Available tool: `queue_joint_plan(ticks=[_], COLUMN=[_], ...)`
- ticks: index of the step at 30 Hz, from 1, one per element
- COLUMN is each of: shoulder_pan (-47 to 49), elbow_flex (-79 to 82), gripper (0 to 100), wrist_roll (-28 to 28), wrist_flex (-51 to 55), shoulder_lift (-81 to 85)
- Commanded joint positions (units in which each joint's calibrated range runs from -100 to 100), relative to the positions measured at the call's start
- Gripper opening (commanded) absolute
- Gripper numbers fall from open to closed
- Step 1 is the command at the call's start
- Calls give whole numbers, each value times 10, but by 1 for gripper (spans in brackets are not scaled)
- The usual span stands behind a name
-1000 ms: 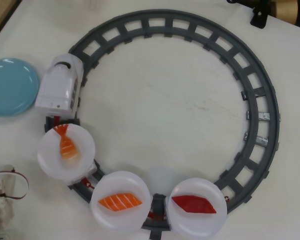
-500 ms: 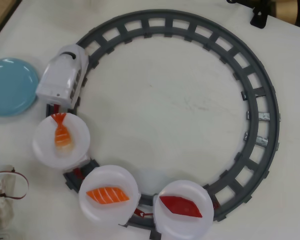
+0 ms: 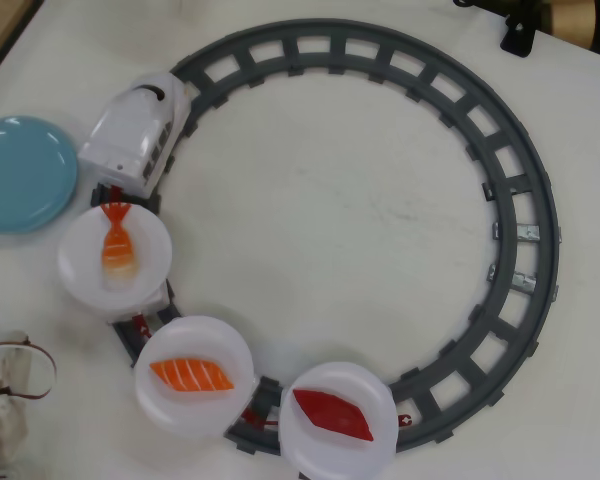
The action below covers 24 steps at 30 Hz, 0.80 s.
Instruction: Pick up the sushi from the Shinkansen and put it on the blue dish
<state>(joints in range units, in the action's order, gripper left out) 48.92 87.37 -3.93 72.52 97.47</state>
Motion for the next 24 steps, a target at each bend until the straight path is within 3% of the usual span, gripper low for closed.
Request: queue_joint_plan(ticks=[1,7,14,24], shoulder_pan=[-5,-16,-52,-87], elbow_flex=[-59,-155,-354,-678], gripper=[9,13,13,13], wrist_roll=[-12,-37,-35,-33], wrist_flex=[0,-2,3,144], shoulder_lift=[-12,-89,-312,-618])
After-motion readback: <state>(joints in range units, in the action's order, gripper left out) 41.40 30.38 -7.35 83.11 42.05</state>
